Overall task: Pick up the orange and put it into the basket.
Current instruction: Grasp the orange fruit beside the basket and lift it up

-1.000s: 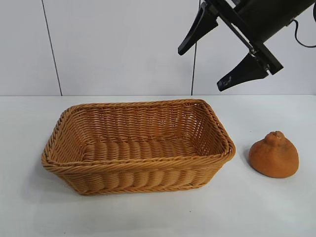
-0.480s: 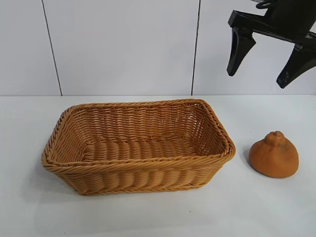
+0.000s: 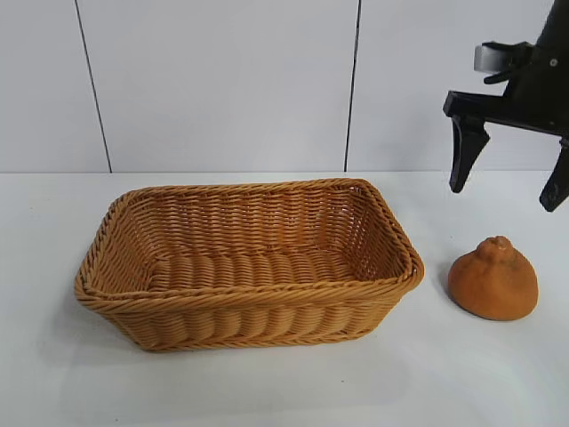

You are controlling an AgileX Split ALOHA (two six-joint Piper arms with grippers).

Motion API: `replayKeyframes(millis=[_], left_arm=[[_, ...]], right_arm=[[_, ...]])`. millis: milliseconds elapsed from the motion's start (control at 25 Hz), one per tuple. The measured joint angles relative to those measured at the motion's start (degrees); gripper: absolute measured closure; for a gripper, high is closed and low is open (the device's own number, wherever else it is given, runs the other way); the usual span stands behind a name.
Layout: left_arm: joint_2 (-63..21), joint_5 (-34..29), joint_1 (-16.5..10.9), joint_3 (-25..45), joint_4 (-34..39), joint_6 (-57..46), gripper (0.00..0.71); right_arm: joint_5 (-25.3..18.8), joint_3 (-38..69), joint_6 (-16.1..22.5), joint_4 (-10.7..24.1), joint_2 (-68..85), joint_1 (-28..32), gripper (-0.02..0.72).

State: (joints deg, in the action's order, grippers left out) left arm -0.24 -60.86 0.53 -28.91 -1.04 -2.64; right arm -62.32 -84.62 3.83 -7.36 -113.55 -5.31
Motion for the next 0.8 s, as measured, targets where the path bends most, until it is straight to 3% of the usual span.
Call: replayKeyframes(millis=[320,400,480,640,680,800], left_arm=[[0.0,0.0,0.0,0.0,0.0,0.0,0.046],[0.0,0.0,0.0,0.0,0.0,0.0,0.046],[0.0,0.0,0.0,0.0,0.0,0.1,0.046],[0.0,0.0,0.0,0.0,0.0,0.1,0.046],[0.0,0.0,0.0,0.0,0.0,0.1,0.046],[0.0,0.0,0.0,0.0,0.0,0.1,0.046]], right_arm=[[0.0,0.0,-0.1,0.1,-10.3,0.1,0.066],[0.0,0.0,0.0,0.5,-11.4,0.1,0.105],[0.0,0.0,0.2,1.1,-11.6,0.1,0.23],[-0.6,0.0,0.4,1.4,-10.0,0.1,0.622],[-0.6,-0.1,0.4,1.5,-8.8,0.1,0.652],[0.0,-0.1,0.3,1.6,-4.9,0.1,0.65]])
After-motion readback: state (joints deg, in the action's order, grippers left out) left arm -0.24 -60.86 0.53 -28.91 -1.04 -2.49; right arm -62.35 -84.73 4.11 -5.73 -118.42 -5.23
